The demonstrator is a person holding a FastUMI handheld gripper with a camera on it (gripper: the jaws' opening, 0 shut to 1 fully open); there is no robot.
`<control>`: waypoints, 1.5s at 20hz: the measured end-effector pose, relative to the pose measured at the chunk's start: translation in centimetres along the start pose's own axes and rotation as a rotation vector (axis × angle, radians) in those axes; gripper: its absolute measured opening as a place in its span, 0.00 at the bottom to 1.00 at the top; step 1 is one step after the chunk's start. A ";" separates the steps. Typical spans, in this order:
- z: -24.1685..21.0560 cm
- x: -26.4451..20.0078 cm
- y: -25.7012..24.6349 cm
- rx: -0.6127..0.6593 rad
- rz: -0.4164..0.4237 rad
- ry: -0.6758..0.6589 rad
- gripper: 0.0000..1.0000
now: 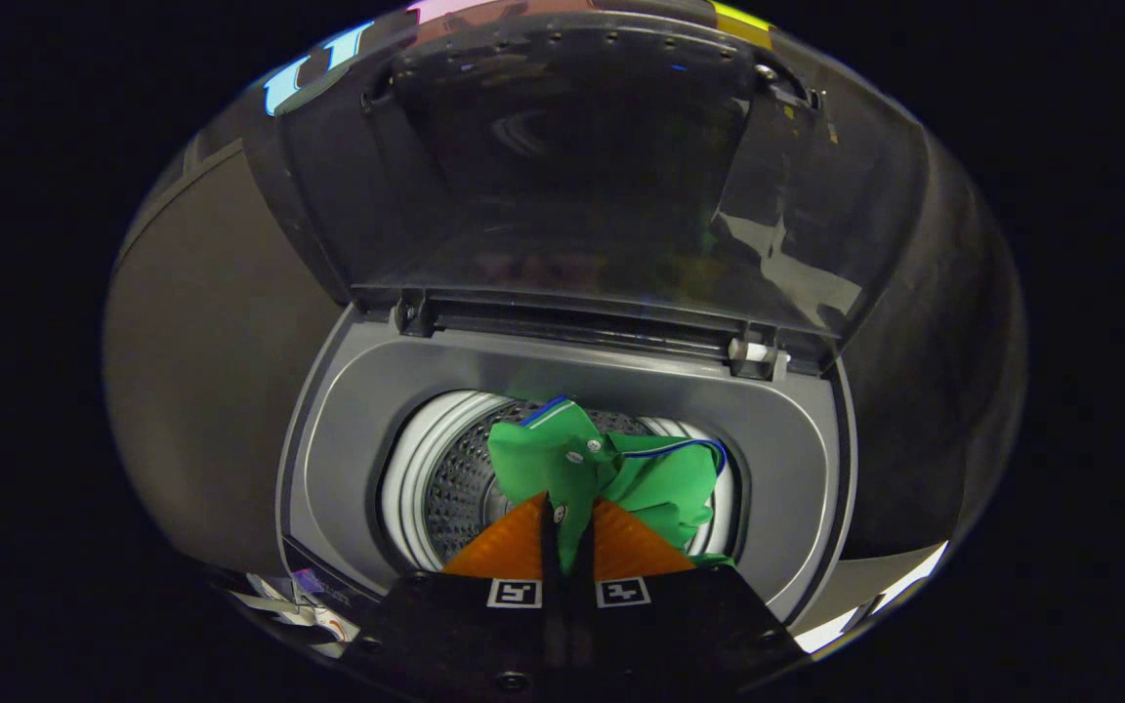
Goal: Put the clothes into the washing machine and then close the washing machine lid.
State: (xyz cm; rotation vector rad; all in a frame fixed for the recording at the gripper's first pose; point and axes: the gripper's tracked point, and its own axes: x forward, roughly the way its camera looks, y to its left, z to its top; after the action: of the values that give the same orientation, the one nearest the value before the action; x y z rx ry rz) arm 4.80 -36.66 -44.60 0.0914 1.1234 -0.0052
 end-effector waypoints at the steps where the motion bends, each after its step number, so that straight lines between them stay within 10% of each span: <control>1: 0.0 0.2 0.0 -0.010 -0.008 0.004 0.05; 13: 0.9 1.3 0.8 0.050 -0.016 -0.035 0.35; 17: 1.1 0.8 0.9 0.049 -0.023 -0.054 0.97; 30: 2.2 -2.9 1.4 0.053 0.010 -0.080 0.99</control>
State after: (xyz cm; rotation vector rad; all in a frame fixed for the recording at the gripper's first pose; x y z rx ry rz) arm 5.57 -35.58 -40.95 0.1423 1.0427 -0.0297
